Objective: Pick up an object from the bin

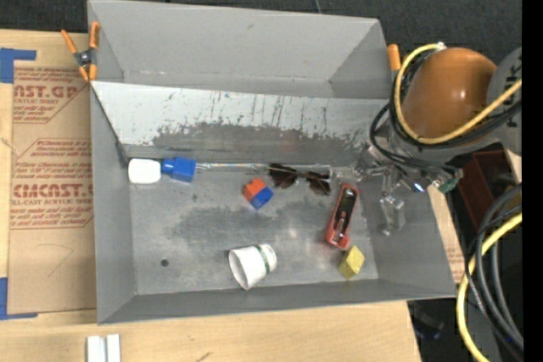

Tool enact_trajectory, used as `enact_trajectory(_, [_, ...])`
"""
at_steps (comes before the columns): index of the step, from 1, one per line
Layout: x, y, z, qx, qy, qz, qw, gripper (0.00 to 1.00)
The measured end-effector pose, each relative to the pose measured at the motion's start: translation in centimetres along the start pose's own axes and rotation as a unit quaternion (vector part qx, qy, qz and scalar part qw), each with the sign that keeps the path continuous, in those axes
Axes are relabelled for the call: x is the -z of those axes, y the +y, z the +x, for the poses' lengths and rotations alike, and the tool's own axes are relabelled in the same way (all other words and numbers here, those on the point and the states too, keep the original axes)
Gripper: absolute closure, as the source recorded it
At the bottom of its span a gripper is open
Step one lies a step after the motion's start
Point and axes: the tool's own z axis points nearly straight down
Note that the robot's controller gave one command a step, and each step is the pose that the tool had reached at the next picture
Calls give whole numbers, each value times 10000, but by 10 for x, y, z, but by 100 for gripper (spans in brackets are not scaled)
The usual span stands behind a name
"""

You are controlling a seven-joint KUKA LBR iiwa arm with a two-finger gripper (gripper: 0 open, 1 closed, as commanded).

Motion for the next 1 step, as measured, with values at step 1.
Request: enact_trajectory(1, [-56,9,1,864,10,-17,9963,0])
